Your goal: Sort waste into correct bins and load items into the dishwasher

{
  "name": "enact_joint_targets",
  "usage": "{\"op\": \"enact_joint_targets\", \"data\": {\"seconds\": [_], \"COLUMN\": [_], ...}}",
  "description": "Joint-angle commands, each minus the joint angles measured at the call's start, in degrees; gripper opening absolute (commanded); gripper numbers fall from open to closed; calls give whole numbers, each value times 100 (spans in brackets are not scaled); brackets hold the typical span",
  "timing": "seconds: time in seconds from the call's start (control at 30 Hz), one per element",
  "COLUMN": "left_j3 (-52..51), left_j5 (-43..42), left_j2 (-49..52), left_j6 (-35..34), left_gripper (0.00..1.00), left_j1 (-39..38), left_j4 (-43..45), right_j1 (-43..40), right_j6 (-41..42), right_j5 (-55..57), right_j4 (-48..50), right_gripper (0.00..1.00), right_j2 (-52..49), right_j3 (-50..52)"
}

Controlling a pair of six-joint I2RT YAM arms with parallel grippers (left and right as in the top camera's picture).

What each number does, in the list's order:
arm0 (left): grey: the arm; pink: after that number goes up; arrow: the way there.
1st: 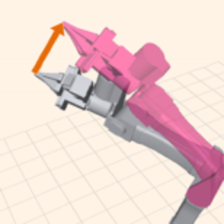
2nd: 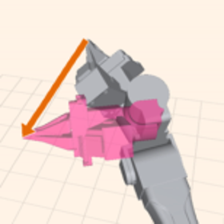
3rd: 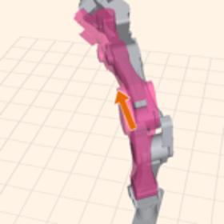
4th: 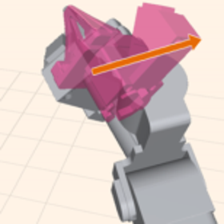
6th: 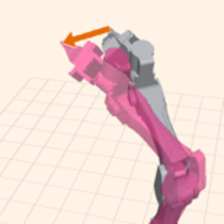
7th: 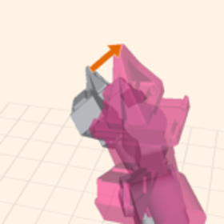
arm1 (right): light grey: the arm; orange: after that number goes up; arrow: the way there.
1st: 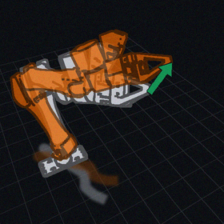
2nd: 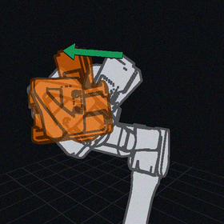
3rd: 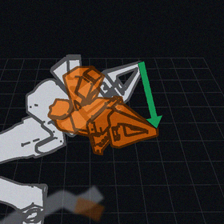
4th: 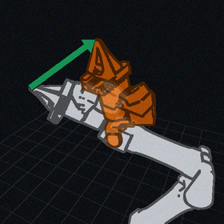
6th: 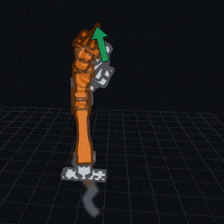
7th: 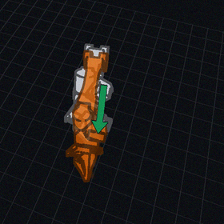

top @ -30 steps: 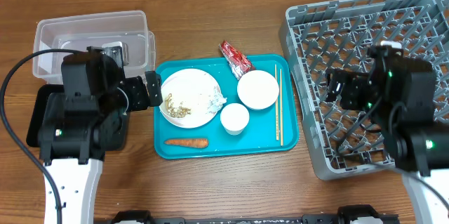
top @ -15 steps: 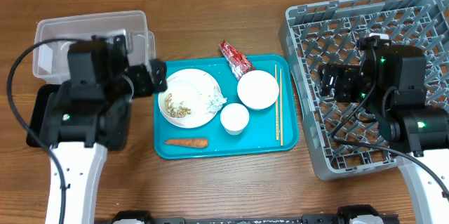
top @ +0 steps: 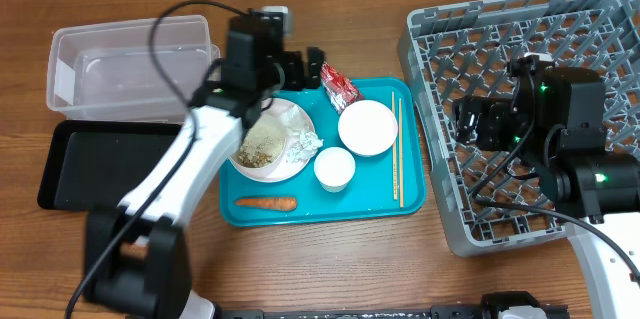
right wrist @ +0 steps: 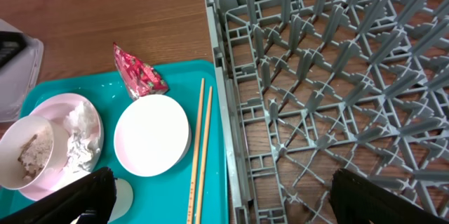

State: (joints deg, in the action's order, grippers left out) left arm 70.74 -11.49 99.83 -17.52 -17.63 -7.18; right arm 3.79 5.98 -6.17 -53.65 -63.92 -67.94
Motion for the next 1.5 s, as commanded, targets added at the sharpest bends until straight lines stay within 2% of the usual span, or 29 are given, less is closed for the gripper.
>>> {"op": "enact_joint_targets", "data": {"seconds": [0.0,0.13,0.53,0.77,1.47], "left_j3": [116,116,116,116,116], "left_j5": [-356,-570,-579,-219,1084], "left_j2": [610,1095,1705,1707,1707], "left_j6": [-549,-984,-1202,-942,-918], "left_gripper": [100,100,100,100,100], "left_j1": [-79,-79,-118,-170,-308], "left_j4": [431,804,1060,1266,1694], "right_j1": [-2,-2,-2,-2,-2], "right_j6": [0,2,2,0,2], "right_j5": [-37,-37,-39,-37,-39], "right_j4": [13,9,-13,-74,-114], "right_gripper": [100,100,100,100,100], "right_j2": [35,35,35,35,35], "right_j3": [-155,-155,-155,-155,-155]}}
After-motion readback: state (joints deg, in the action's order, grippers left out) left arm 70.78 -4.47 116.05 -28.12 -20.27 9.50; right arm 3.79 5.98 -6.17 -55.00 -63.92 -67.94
